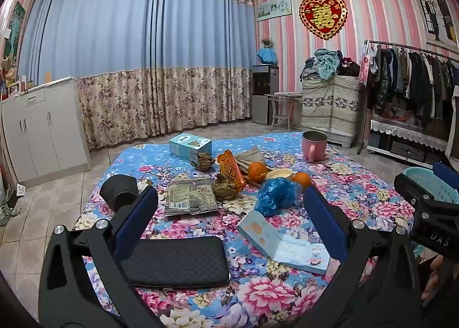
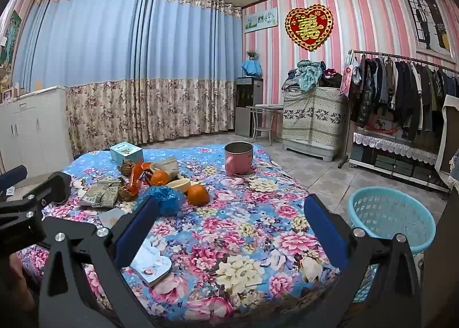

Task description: Collect trash

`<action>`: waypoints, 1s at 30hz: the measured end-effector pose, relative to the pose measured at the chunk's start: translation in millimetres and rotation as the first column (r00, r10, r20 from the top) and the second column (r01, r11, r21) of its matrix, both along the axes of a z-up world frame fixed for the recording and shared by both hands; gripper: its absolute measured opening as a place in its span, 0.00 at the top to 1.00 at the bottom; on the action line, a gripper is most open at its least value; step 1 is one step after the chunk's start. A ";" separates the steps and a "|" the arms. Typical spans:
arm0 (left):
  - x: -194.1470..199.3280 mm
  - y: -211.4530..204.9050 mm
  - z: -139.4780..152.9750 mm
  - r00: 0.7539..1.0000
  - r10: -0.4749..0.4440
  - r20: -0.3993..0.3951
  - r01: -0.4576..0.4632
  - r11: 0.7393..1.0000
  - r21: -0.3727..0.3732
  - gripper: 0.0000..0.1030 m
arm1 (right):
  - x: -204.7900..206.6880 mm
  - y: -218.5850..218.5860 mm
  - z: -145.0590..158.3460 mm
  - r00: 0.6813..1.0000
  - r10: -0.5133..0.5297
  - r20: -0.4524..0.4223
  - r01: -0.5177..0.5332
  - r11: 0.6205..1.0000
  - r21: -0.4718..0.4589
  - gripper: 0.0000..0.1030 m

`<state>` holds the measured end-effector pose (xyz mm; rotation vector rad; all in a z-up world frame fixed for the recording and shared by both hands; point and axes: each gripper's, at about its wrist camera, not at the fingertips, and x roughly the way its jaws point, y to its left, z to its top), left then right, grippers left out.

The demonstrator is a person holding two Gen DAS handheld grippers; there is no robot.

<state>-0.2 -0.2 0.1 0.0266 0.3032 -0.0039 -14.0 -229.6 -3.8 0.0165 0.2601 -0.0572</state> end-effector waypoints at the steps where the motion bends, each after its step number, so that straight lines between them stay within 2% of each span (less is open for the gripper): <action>1: 0.1 0.0 -0.1 1.000 0.000 0.000 0.000 1.000 -0.001 0.05 | 0.1 0.2 0.1 1.000 -0.001 0.000 0.001 1.000 -0.002 0.04; 30: 2.6 2.6 -2.2 1.000 0.004 -0.003 -0.004 1.000 -0.011 0.05 | 1.2 3.3 -0.1 1.000 -0.001 -0.010 0.001 1.000 -0.013 0.04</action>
